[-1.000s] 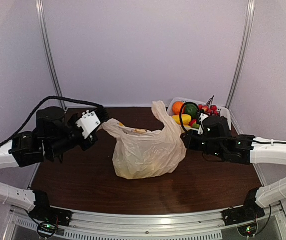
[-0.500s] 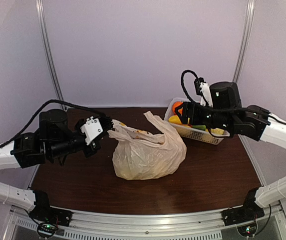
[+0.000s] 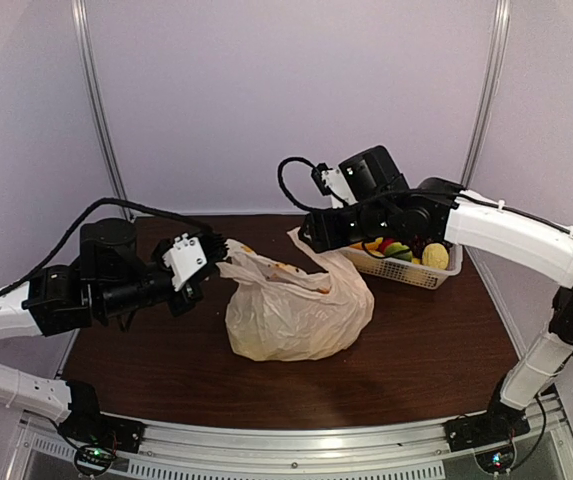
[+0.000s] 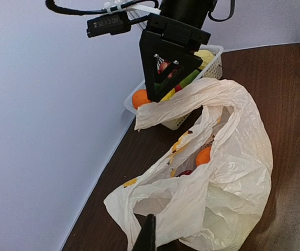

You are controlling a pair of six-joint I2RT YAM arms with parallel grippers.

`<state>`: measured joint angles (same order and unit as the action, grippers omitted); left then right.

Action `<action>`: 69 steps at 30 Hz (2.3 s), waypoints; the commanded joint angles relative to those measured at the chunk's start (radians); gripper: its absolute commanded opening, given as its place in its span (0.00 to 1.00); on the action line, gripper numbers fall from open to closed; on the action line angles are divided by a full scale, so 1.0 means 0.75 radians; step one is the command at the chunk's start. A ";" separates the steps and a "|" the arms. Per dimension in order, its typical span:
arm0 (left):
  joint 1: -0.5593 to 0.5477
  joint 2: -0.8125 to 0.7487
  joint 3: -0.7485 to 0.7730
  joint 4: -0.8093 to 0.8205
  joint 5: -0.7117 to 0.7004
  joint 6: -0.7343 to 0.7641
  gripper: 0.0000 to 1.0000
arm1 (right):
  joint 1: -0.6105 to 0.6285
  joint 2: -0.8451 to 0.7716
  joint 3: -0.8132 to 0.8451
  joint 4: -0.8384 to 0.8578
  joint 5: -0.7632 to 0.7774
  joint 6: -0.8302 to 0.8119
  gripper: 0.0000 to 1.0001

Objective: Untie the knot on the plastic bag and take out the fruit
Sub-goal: Adjust the takeout bag at the center of the board.

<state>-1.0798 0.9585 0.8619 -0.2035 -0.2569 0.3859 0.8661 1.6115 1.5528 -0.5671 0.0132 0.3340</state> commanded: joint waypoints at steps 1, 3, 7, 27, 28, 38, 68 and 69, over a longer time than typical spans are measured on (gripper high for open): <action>0.006 0.014 0.032 0.002 0.020 -0.020 0.00 | -0.005 0.053 0.081 0.008 -0.157 -0.032 0.68; 0.007 0.017 0.034 0.002 0.021 -0.020 0.00 | -0.004 0.097 0.108 0.006 -0.167 -0.037 0.67; 0.006 0.023 0.033 0.001 0.024 -0.020 0.00 | -0.003 0.180 0.160 -0.008 -0.142 -0.052 0.60; 0.474 0.095 0.393 -0.026 0.389 -0.012 0.00 | -0.261 0.054 0.622 -0.079 -0.026 -0.012 0.00; 0.475 0.104 0.447 -0.053 0.393 0.003 0.00 | -0.267 0.013 0.626 -0.062 0.001 -0.026 0.00; 0.477 0.094 0.525 -0.172 0.256 0.113 0.00 | -0.271 -0.433 0.049 0.268 -0.001 -0.018 0.00; 0.476 -0.092 0.247 -0.128 0.588 -1.552 0.96 | -0.168 -0.615 -0.694 0.510 -0.146 0.113 0.00; 0.476 -0.087 0.243 -0.120 0.607 -1.580 0.96 | -0.168 -0.617 -0.694 0.508 -0.142 0.110 0.00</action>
<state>-0.7227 0.8658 1.0691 -0.3298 0.1272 -0.6212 0.7345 1.1557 1.0462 -0.1917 -0.1375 0.4225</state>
